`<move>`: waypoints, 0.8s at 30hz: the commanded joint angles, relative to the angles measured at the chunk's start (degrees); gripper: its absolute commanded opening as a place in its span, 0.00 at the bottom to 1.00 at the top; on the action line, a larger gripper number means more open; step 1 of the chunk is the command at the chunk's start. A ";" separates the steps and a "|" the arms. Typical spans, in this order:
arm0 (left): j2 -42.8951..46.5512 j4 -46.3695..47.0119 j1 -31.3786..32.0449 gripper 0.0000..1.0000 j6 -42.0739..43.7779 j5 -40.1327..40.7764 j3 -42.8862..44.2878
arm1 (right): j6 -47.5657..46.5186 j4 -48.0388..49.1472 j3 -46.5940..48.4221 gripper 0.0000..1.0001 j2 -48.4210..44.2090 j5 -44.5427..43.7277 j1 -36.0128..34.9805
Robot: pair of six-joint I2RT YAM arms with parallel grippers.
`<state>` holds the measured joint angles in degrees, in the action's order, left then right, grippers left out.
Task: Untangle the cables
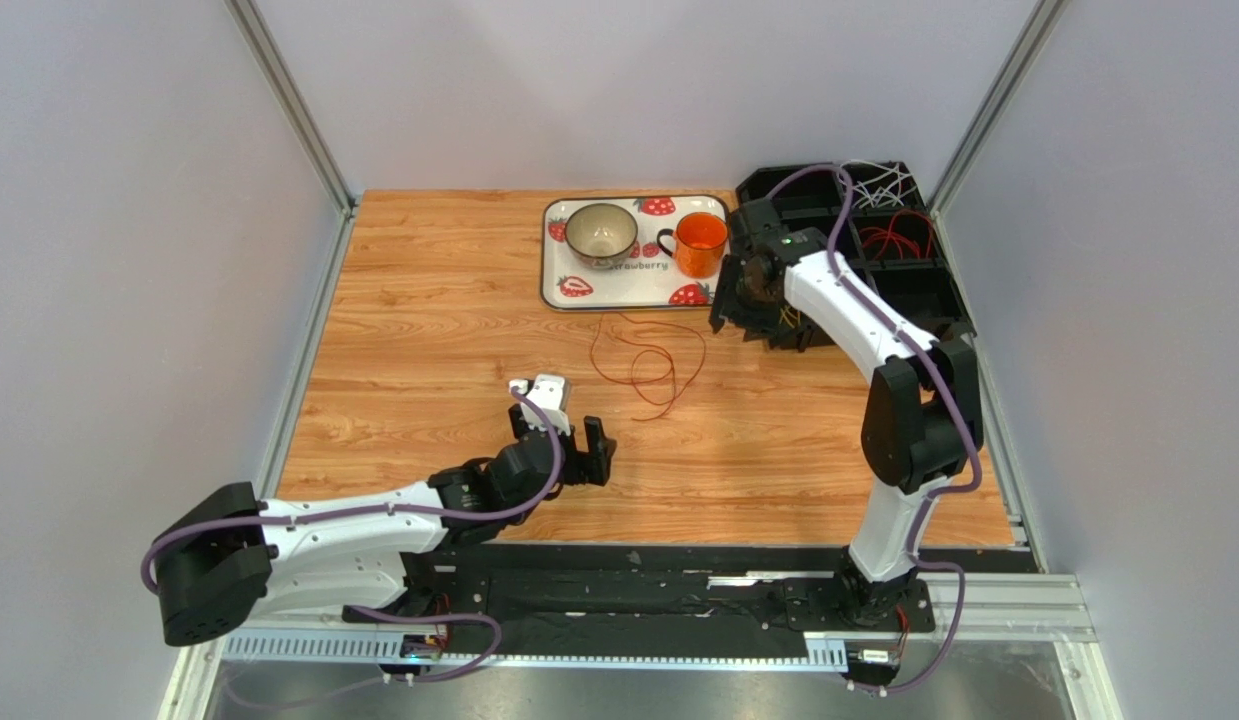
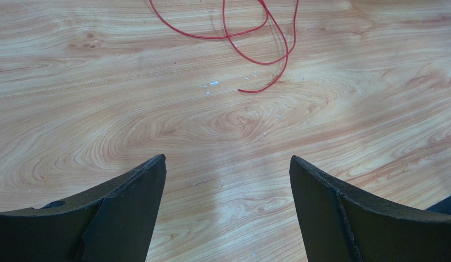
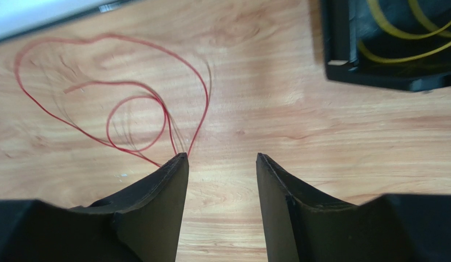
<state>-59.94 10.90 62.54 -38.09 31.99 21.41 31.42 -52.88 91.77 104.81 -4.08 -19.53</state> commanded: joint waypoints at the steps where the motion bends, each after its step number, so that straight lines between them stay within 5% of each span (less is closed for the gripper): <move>1: 1.41 -0.43 0.21 0.90 -0.06 0.53 0.92 | -0.74 3.58 -2.03 0.51 -0.76 0.74 -3.14; 8: 6.14 -2.54 0.21 0.90 -3.04 3.69 -1.10 | -5.14 2.96 2.09 0.51 4.42 -5.23 -5.78; 24: 18.11 -7.12 0.21 0.90 -9.20 10.81 -6.73 | -9.89 1.20 11.50 0.46 16.91 -3.75 -12.81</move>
<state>-42.98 4.01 62.54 -45.56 40.64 15.20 23.27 -51.64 100.25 118.98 -7.27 -31.86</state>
